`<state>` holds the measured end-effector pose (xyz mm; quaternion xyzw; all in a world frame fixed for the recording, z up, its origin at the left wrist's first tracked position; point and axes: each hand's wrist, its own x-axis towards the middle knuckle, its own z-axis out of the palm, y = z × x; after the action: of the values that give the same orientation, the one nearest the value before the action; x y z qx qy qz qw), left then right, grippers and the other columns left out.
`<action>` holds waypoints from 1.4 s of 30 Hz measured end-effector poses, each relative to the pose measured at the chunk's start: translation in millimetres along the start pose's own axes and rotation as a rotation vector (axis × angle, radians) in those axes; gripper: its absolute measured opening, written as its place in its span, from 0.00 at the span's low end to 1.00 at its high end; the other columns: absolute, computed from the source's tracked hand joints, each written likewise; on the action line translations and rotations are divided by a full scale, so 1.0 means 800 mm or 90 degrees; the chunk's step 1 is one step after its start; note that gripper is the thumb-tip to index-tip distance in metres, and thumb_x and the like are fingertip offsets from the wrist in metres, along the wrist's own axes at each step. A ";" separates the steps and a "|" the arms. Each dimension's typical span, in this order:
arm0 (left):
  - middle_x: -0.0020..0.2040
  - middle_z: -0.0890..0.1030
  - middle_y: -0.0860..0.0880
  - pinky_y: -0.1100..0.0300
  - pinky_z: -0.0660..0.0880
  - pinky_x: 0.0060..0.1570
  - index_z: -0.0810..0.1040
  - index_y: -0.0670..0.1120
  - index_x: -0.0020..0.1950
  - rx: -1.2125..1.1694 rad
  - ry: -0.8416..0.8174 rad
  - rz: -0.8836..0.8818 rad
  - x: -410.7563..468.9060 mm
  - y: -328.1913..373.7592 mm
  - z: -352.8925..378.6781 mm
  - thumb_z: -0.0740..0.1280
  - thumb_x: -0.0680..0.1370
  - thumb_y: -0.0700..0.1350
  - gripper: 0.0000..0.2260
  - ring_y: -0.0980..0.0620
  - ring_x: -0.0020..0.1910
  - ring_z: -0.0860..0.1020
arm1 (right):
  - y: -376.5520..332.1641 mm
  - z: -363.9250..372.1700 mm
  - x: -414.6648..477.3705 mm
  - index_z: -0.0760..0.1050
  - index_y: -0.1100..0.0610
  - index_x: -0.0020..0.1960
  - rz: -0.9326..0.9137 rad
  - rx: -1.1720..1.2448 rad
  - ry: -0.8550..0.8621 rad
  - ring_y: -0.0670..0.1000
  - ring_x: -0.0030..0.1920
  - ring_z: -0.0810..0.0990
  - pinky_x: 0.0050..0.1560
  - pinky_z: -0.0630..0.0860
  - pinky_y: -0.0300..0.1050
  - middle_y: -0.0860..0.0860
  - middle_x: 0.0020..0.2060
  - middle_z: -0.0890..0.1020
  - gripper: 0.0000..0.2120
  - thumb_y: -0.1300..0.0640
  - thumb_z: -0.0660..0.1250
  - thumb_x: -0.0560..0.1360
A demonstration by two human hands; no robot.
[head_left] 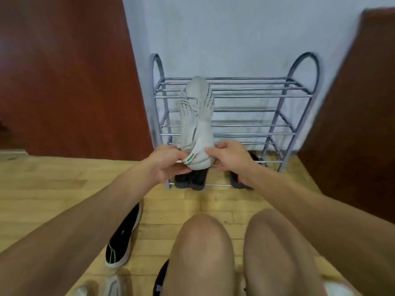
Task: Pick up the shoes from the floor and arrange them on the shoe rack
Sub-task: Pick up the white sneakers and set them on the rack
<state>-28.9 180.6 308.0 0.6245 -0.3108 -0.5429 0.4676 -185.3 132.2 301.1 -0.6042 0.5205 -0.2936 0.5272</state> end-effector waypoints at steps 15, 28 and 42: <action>0.57 0.80 0.40 0.48 0.79 0.47 0.77 0.42 0.59 0.179 -0.249 -0.127 0.014 -0.073 0.319 0.72 0.72 0.46 0.18 0.41 0.50 0.81 | 0.173 -0.265 -0.113 0.77 0.70 0.56 0.225 0.201 0.208 0.57 0.41 0.84 0.43 0.84 0.47 0.61 0.46 0.83 0.14 0.68 0.71 0.71; 0.66 0.74 0.37 0.50 0.82 0.41 0.74 0.34 0.62 0.275 -0.264 -0.317 0.048 -0.221 0.400 0.68 0.75 0.36 0.16 0.39 0.55 0.78 | 0.397 -0.282 -0.151 0.80 0.60 0.56 0.353 0.375 0.165 0.52 0.42 0.82 0.47 0.80 0.45 0.52 0.43 0.84 0.19 0.47 0.70 0.74; 0.57 0.81 0.40 0.52 0.83 0.33 0.76 0.36 0.58 0.369 -0.267 -0.298 0.095 -0.248 0.362 0.73 0.70 0.34 0.17 0.39 0.53 0.80 | 0.549 -0.136 -0.175 0.68 0.64 0.65 0.724 0.330 0.224 0.51 0.36 0.81 0.33 0.81 0.43 0.57 0.50 0.82 0.29 0.61 0.75 0.68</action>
<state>-316.7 114.1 103.2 0.6600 -0.3888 -0.6398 0.0632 -464.0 270.2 -55.8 -0.0301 0.7501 -0.1794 0.6358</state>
